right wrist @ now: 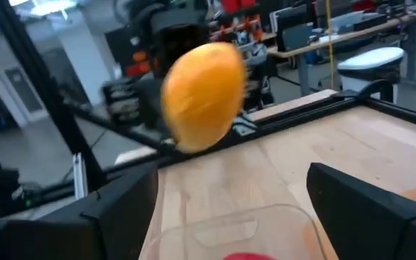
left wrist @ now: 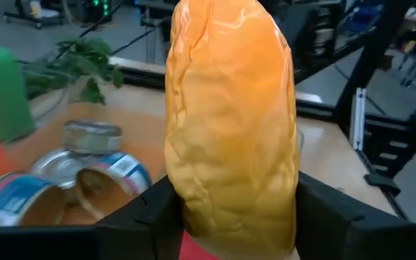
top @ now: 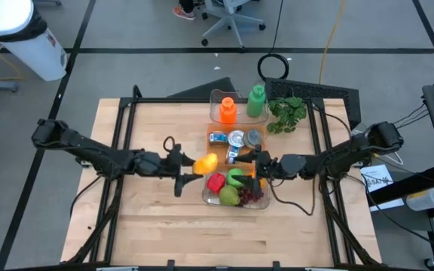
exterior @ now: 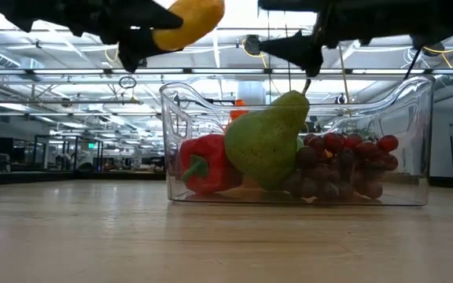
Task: Pick & Place Food Item
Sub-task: Put the yellow mango into the bottom transparent bin
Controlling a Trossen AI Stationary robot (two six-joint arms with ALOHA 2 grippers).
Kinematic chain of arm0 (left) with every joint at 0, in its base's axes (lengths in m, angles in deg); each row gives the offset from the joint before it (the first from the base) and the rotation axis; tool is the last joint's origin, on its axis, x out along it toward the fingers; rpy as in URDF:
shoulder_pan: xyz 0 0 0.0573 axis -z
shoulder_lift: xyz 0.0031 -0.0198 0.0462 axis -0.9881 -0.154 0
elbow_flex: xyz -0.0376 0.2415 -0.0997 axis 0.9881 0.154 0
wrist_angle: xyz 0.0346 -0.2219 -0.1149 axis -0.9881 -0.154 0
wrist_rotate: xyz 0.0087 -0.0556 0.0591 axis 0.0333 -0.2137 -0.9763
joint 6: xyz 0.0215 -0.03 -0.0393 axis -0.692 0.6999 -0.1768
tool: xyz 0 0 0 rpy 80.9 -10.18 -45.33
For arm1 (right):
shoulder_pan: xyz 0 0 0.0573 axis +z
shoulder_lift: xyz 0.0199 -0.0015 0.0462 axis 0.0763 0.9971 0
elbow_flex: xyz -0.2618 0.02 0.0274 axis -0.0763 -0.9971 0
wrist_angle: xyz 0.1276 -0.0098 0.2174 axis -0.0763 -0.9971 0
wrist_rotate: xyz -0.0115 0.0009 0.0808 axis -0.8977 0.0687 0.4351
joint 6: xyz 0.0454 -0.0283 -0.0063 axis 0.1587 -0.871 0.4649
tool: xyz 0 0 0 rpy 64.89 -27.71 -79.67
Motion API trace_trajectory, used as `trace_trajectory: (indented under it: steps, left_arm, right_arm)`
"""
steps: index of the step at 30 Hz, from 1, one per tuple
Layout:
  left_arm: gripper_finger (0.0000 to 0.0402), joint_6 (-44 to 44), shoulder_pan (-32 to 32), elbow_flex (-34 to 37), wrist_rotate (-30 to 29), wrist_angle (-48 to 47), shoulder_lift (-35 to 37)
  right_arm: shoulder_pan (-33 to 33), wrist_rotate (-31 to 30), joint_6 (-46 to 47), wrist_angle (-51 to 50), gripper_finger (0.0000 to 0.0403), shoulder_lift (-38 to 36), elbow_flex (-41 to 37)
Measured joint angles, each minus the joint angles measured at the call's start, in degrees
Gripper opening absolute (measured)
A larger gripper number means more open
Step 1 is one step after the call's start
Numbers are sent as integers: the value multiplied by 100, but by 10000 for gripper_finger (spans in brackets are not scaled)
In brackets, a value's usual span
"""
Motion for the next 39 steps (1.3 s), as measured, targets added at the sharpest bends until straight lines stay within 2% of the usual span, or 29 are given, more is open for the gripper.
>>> trace_trajectory:
  steps: [5,10,17,23,27,34,39]
  left_arm:
    - [200,-65,116,-242,20,223,-569]
    - [211,-345,118,-760,390,229,-1146]
    - [202,-560,15,-1203,664,16,-1505]
    - [210,-461,-91,-1237,761,46,-1527]
    - [207,-405,-103,-1237,862,56,-1527]
    - [210,-279,-110,-1235,876,49,-1527]
    - [220,-282,-110,-1235,864,51,-1527]
  right_arm:
    - [-217,470,328,867,334,449,54]
    - [-224,909,160,1617,333,888,133]
    - [-24,1051,-532,1730,334,971,232]
    - [69,1022,-996,1596,327,967,240]
    - [29,1022,-862,1564,292,963,240]
    - [-62,1059,-830,1505,188,960,240]
    - [-57,1059,-1125,1503,188,949,240]
